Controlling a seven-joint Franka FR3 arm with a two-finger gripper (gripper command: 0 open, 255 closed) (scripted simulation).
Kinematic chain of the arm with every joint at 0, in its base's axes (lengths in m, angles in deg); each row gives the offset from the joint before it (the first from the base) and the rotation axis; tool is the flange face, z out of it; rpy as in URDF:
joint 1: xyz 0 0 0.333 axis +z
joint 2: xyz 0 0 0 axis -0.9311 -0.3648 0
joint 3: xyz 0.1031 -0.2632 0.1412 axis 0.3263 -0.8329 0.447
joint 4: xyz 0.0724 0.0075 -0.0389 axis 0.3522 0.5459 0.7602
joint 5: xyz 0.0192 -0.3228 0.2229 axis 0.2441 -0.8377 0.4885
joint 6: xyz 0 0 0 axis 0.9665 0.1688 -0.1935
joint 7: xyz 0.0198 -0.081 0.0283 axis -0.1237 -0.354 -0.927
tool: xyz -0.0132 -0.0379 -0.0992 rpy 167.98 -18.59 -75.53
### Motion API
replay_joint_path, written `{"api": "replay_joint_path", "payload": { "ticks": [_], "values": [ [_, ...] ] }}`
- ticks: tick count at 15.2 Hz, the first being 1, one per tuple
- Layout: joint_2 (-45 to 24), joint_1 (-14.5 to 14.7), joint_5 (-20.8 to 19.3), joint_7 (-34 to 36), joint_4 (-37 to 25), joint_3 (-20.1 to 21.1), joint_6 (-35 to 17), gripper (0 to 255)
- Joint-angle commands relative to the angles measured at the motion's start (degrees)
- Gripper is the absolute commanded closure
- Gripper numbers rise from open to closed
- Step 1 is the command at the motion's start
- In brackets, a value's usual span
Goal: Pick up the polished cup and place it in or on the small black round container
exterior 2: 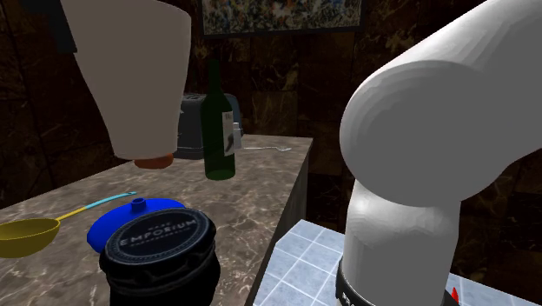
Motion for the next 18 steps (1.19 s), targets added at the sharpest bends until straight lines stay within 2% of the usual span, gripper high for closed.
{"api": "replay_joint_path", "payload": {
  "ticks": [1, 18],
  "values": [
    [0.36, 0.29, 0.53, 0.25, 1.51, 0.56, -1.19, 255],
    [1.48, 2.24, 4.55, 1.02, 13.64, 4.91, -12.17, 255]
  ]
}}
